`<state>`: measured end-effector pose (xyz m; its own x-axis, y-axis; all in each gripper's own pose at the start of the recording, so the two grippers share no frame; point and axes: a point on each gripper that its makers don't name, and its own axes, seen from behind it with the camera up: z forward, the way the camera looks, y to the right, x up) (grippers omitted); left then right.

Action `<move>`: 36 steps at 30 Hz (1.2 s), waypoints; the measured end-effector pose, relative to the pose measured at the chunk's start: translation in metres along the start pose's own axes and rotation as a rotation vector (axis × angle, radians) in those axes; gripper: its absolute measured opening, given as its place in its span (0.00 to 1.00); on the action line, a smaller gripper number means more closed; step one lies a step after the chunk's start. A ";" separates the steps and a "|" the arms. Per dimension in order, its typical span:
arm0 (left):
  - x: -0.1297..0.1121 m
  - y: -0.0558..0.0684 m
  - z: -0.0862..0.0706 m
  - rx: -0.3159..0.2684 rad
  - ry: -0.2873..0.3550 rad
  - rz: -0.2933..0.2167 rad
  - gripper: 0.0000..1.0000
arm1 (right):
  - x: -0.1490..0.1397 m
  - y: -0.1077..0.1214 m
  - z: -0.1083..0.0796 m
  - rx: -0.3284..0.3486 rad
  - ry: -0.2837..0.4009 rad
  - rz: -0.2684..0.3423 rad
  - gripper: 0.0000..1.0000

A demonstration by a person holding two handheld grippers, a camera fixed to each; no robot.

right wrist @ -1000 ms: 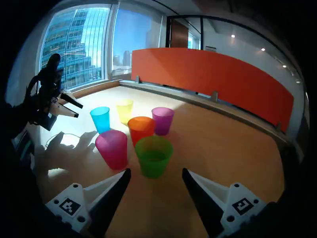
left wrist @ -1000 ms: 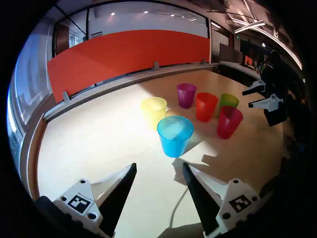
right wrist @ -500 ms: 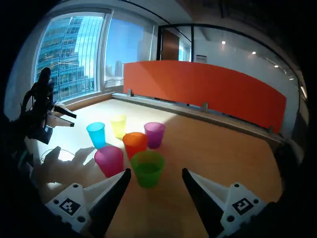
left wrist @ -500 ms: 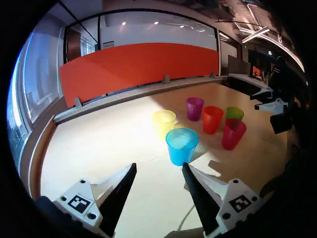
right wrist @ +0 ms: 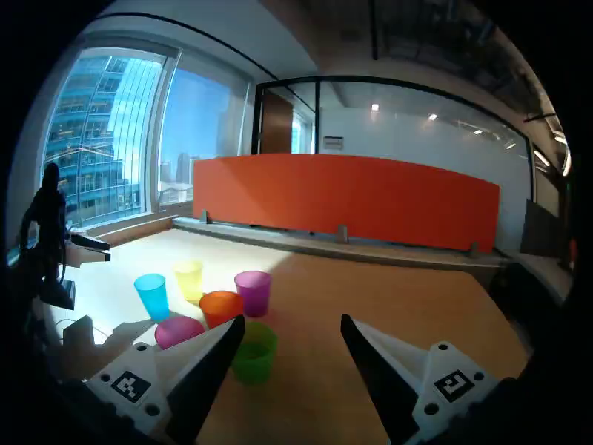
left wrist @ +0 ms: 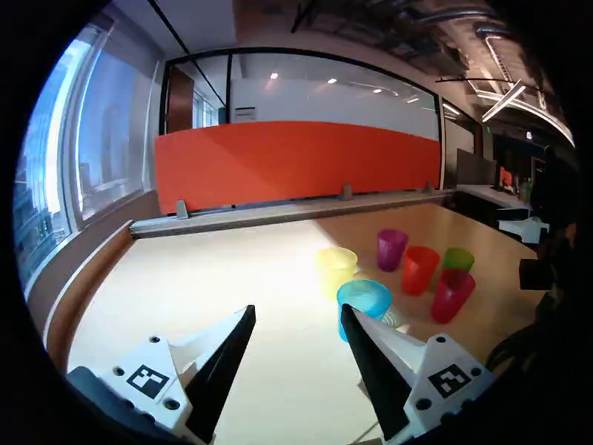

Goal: Pour water

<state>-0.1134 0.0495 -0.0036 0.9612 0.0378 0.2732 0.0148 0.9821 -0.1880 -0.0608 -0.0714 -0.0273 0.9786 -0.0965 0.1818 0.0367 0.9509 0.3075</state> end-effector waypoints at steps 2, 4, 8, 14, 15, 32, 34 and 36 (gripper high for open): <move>0.006 -0.005 -0.002 0.035 0.034 -0.014 0.85 | 0.007 0.006 0.000 -0.031 0.028 0.012 1.00; 0.012 -0.009 -0.006 0.064 0.072 -0.030 0.85 | 0.014 0.011 -0.001 -0.061 0.058 0.019 1.00; 0.022 -0.014 -0.011 0.112 0.132 -0.049 0.85 | 0.028 0.022 -0.003 -0.118 0.111 0.030 1.00; 0.038 -0.020 -0.019 0.169 0.202 -0.049 0.85 | 0.038 0.032 -0.009 -0.186 0.163 0.026 1.00; 0.040 -0.021 -0.019 0.177 0.212 -0.047 0.85 | 0.039 0.034 -0.011 -0.200 0.172 0.025 1.00; 0.067 -0.026 -0.028 0.256 0.297 -0.034 0.85 | 0.055 0.049 -0.023 -0.307 0.245 0.014 1.00; 0.067 -0.024 -0.027 0.260 0.299 -0.030 0.85 | 0.055 0.049 -0.022 -0.309 0.243 0.020 1.00; 0.066 -0.023 -0.027 0.264 0.301 -0.027 0.85 | 0.055 0.050 -0.022 -0.311 0.243 0.027 1.00</move>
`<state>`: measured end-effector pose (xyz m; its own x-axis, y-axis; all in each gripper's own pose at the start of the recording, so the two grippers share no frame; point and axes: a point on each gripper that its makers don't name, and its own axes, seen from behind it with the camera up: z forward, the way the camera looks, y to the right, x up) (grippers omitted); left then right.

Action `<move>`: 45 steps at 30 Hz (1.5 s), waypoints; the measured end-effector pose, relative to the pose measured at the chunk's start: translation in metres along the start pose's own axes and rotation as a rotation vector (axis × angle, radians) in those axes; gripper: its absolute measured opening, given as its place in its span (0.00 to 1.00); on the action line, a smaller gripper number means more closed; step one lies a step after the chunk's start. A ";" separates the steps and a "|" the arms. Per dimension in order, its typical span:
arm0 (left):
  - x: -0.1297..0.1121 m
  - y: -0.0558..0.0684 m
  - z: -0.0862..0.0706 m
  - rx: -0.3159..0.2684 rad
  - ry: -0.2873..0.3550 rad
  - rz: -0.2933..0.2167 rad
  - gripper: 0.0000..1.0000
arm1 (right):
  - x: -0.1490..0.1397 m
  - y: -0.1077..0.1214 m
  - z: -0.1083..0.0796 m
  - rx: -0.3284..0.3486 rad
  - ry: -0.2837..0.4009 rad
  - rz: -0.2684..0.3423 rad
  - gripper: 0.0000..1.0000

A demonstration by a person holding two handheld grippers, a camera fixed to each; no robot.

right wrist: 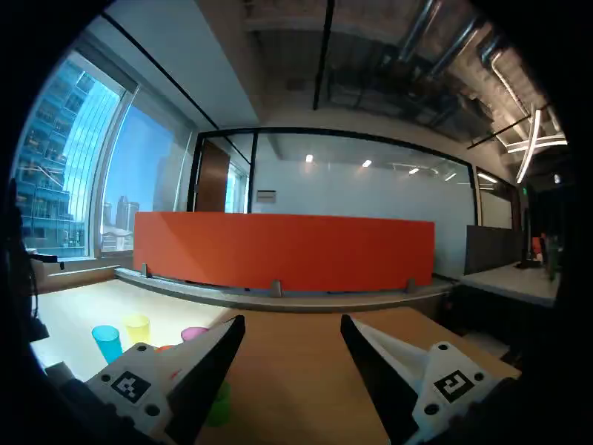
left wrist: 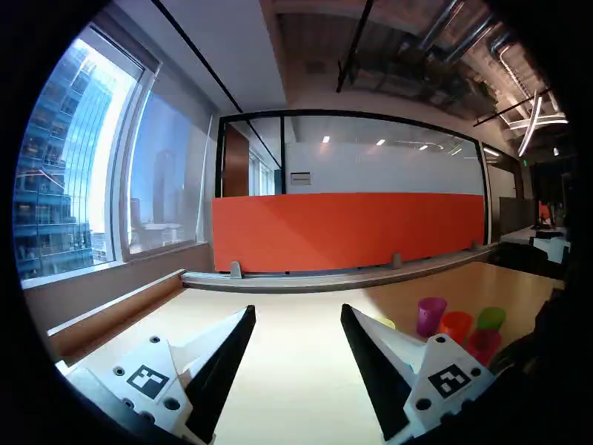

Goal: Pour water

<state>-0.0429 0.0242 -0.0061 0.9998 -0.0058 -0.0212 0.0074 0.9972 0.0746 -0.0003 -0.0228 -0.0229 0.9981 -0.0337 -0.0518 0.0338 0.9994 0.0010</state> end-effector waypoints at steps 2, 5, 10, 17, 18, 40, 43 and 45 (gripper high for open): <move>0.000 0.001 0.000 0.005 0.004 0.004 0.85 | 0.002 0.001 0.000 -0.003 0.001 0.008 1.00; -0.001 0.002 0.001 0.012 0.016 0.006 0.85 | 0.004 0.001 0.000 -0.007 0.005 0.009 1.00; -0.006 0.004 0.005 0.015 0.023 -0.008 0.85 | 0.005 -0.003 -0.002 -0.006 0.011 0.001 1.00; -0.029 0.012 0.009 -0.005 0.005 -0.029 0.85 | 0.000 -0.005 -0.003 -0.013 0.006 0.012 1.00; -0.032 0.013 0.009 -0.008 0.002 -0.029 0.85 | -0.002 -0.004 -0.003 -0.014 0.005 0.014 1.00; -0.069 -0.002 0.011 -0.004 -0.011 -0.026 0.85 | -0.009 0.004 -0.006 -0.060 -0.020 0.015 1.00; -0.072 -0.005 0.012 0.000 -0.013 -0.029 0.85 | -0.009 0.003 -0.006 -0.058 -0.022 0.015 1.00; -0.074 -0.007 0.013 0.002 -0.016 -0.033 0.85 | -0.009 0.001 -0.006 -0.055 -0.022 0.014 1.00</move>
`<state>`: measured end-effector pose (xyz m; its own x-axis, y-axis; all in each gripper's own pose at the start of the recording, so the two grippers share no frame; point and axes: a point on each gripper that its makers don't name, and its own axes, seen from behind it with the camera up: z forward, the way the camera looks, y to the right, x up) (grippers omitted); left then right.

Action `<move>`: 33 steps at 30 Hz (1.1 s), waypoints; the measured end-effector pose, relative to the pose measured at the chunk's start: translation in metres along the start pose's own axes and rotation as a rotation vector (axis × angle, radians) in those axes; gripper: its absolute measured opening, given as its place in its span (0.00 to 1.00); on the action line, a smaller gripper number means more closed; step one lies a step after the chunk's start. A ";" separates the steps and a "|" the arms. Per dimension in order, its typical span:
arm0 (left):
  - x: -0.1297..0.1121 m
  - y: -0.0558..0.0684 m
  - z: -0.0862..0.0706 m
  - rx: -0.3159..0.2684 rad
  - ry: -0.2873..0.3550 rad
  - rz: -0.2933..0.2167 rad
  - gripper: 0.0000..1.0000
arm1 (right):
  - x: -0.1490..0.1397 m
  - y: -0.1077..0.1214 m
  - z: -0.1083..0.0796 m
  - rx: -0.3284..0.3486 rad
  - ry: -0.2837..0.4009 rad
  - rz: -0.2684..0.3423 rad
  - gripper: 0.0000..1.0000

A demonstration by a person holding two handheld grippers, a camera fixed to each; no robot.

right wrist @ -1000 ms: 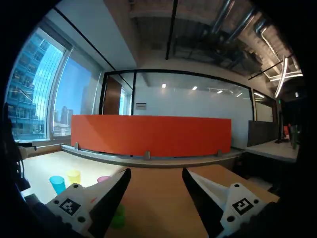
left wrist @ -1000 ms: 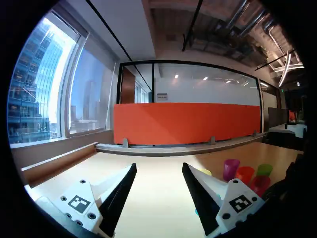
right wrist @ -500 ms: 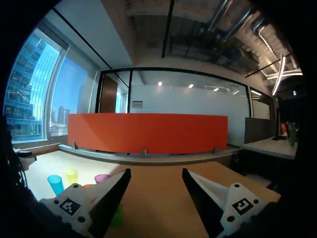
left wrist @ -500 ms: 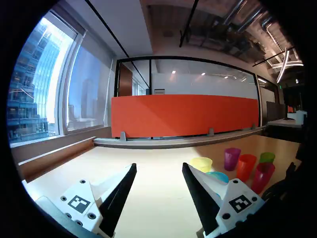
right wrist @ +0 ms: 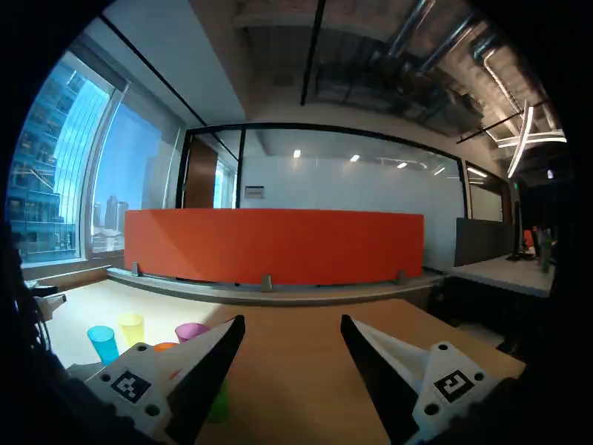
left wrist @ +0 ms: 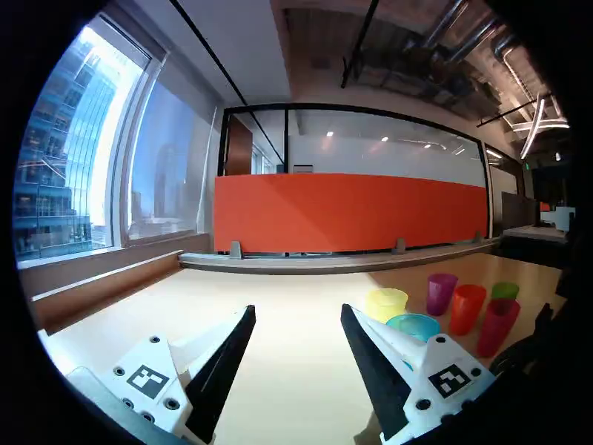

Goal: Pour water

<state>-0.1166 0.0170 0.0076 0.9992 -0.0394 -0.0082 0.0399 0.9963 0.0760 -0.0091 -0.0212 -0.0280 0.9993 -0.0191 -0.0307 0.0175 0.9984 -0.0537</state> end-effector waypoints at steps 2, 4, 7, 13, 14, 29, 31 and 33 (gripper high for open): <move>-0.002 -0.001 0.001 0.000 -0.002 -0.007 0.85 | 0.000 -0.002 0.000 0.002 0.000 -0.002 1.00; -0.003 -0.001 0.001 -0.001 0.002 -0.008 0.85 | -0.001 -0.003 0.001 0.004 -0.002 -0.005 1.00; -0.003 -0.001 0.000 -0.003 0.004 -0.007 0.85 | -0.001 -0.004 0.001 0.006 -0.003 -0.009 1.00; -0.002 0.002 -0.001 -0.005 0.004 0.004 0.85 | 0.002 -0.006 0.001 0.009 -0.002 -0.007 1.00; -0.002 0.002 -0.001 -0.006 0.005 0.004 0.85 | 0.002 -0.007 0.001 0.010 -0.002 -0.006 1.00; -0.002 0.003 0.000 -0.008 0.004 0.008 0.85 | 0.001 -0.007 -0.002 0.013 0.008 -0.008 1.00; -0.003 0.003 -0.001 -0.008 0.004 0.008 0.85 | 0.002 -0.006 -0.002 0.014 0.013 -0.013 1.00; -0.003 0.003 -0.001 -0.008 0.004 0.009 0.85 | 0.003 -0.005 -0.003 0.016 0.019 -0.022 1.00</move>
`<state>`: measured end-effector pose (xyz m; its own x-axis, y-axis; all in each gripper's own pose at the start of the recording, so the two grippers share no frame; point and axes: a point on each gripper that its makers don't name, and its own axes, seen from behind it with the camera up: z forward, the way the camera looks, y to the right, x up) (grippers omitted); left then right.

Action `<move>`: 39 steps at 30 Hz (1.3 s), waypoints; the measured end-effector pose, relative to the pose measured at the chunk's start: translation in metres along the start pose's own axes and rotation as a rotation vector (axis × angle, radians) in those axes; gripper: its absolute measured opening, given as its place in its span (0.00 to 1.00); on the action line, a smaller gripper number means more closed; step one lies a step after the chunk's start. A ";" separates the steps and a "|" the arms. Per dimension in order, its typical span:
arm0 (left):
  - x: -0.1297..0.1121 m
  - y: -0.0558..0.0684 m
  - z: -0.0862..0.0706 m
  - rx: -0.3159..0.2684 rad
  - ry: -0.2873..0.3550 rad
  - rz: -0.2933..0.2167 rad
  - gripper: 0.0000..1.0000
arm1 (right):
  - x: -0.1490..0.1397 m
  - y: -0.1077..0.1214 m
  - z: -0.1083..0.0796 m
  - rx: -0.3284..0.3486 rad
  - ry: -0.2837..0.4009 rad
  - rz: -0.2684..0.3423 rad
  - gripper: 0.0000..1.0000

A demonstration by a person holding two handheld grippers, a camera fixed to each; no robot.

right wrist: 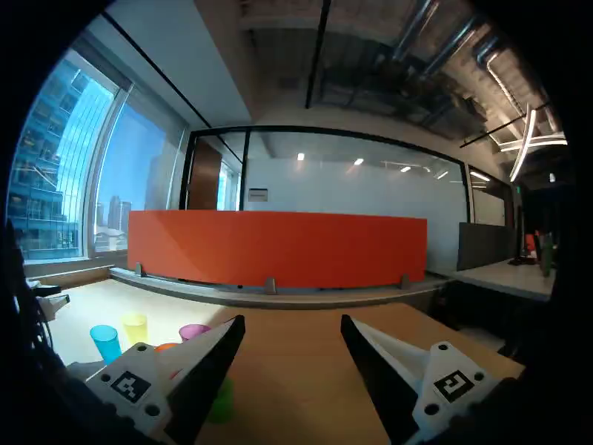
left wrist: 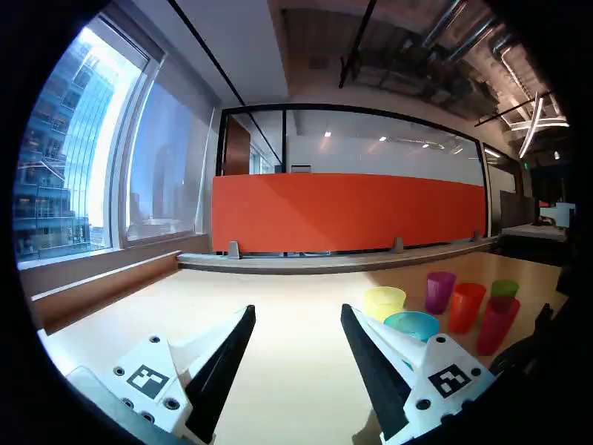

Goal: Pour water

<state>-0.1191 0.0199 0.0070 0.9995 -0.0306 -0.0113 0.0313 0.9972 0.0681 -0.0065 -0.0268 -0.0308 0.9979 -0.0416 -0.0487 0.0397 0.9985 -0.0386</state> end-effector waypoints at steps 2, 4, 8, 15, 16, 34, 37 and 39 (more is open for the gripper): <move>0.000 0.000 0.000 0.000 0.000 0.001 0.85 | 0.002 0.002 -0.001 0.003 0.009 -0.016 1.00; 0.000 0.000 0.000 0.000 0.000 0.001 0.85 | 0.005 0.005 -0.001 0.001 0.021 -0.031 1.00; 0.000 -0.001 -0.001 0.000 0.000 0.001 0.85 | 0.009 0.012 0.001 -0.002 0.044 -0.041 1.00; 0.000 0.000 -0.001 0.000 0.000 0.000 0.85 | 0.004 0.009 0.006 0.029 0.063 -0.009 1.00; 0.000 0.000 -0.001 0.001 0.000 0.001 0.85 | 0.002 0.008 0.007 0.032 0.065 -0.001 1.00; 0.000 0.001 0.000 0.000 0.000 0.001 0.85 | -0.047 0.011 0.023 0.027 0.032 0.064 1.00; 0.000 0.001 0.000 0.000 0.000 0.000 0.85 | -0.055 0.015 0.024 0.022 0.019 0.066 1.00; 0.000 0.001 0.000 0.000 0.000 0.000 0.85 | -0.058 0.017 0.024 0.019 0.017 0.066 1.00</move>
<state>-0.1187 0.0208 0.0066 0.9995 -0.0304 -0.0111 0.0311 0.9972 0.0682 -0.0628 -0.0069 -0.0043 0.9975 0.0236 -0.0672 -0.0247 0.9996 -0.0157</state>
